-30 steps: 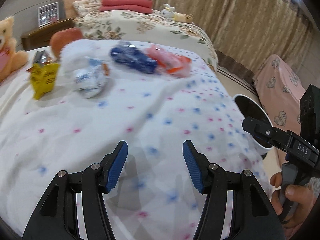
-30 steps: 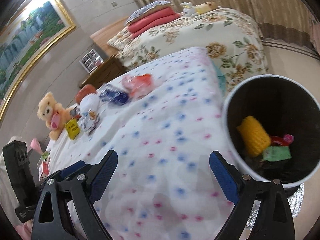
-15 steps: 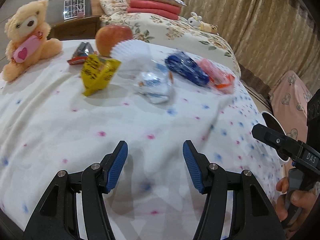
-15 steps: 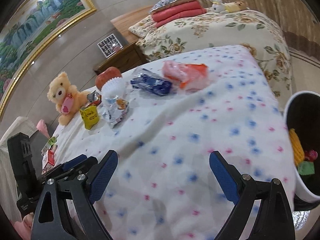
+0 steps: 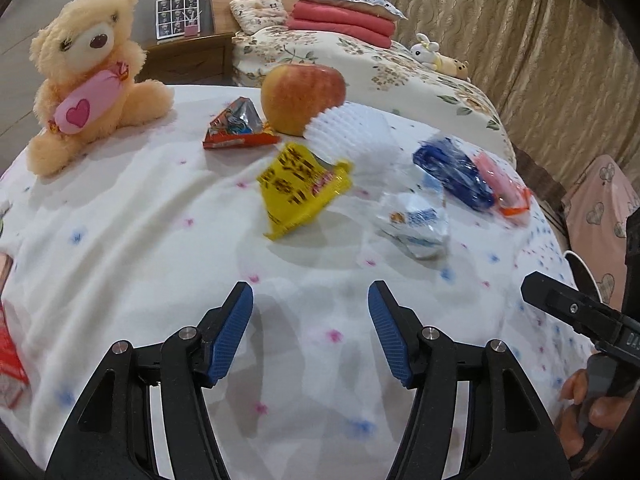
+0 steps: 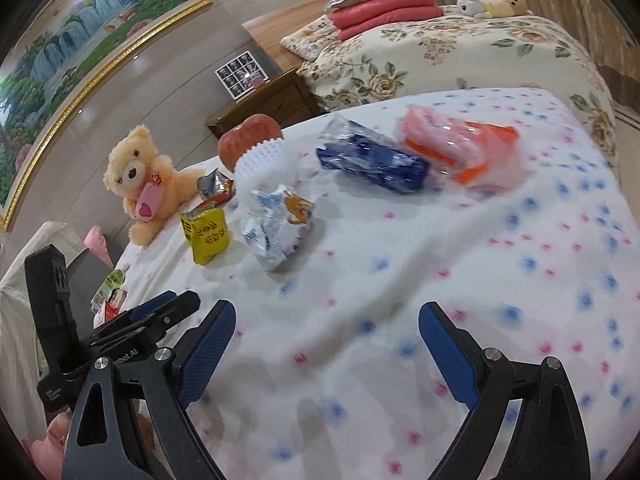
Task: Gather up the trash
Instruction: 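Grasp the white-blue snack wrapper with the right tool while the left tool grasps the yellow snack bag, then carry the white-blue wrapper and yellow snack bag over the trash bin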
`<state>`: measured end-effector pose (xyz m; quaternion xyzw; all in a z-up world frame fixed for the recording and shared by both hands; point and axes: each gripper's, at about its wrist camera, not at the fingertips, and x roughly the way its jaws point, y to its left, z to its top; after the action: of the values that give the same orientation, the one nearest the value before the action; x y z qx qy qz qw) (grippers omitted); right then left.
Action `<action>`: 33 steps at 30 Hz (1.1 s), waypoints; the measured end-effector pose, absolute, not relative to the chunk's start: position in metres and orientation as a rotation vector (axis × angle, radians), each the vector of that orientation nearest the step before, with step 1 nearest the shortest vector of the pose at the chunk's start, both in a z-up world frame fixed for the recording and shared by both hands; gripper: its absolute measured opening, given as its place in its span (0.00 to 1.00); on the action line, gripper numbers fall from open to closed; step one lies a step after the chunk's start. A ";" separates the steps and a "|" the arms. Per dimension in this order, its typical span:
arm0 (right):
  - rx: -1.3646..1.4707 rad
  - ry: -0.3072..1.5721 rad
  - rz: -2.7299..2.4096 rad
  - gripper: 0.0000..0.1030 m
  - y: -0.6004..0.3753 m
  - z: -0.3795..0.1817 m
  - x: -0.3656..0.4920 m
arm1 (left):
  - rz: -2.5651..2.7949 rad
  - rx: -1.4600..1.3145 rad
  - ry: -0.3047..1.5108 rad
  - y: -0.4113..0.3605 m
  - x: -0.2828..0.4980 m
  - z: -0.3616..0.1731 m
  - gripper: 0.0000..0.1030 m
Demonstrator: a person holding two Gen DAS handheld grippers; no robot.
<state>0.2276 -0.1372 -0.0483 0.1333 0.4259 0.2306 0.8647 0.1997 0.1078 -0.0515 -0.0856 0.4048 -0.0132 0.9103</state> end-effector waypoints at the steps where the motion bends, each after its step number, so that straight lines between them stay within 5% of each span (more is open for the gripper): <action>1: 0.279 0.893 0.486 0.91 -0.134 -0.048 0.230 | -0.026 -0.174 0.834 0.109 0.202 -0.052 0.61; 10: 0.297 0.905 0.502 0.90 -0.107 -0.051 0.262 | -0.029 -0.140 0.814 0.123 0.230 -0.046 0.63; 17: 0.300 0.926 0.507 0.77 -0.090 -0.056 0.284 | -0.057 -0.105 0.809 0.121 0.250 -0.048 0.63; 20: 0.299 0.937 0.501 0.62 -0.086 -0.061 0.291 | -0.063 -0.094 0.821 0.118 0.254 -0.052 0.63; 21: 0.301 0.940 0.501 0.51 -0.086 -0.062 0.292 | -0.066 -0.091 0.826 0.118 0.255 -0.054 0.62; 23: 0.319 0.948 0.517 0.35 -0.086 -0.064 0.293 | -0.070 -0.084 0.843 0.116 0.258 -0.056 0.39; 33: 0.358 0.931 0.541 0.26 -0.099 -0.060 0.276 | -0.086 -0.120 0.849 0.109 0.244 -0.053 0.31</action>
<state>0.2763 -0.0988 -0.0603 0.1695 0.4408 0.2564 0.8433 0.2443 0.1093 -0.0533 -0.0583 0.4113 -0.0416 0.9087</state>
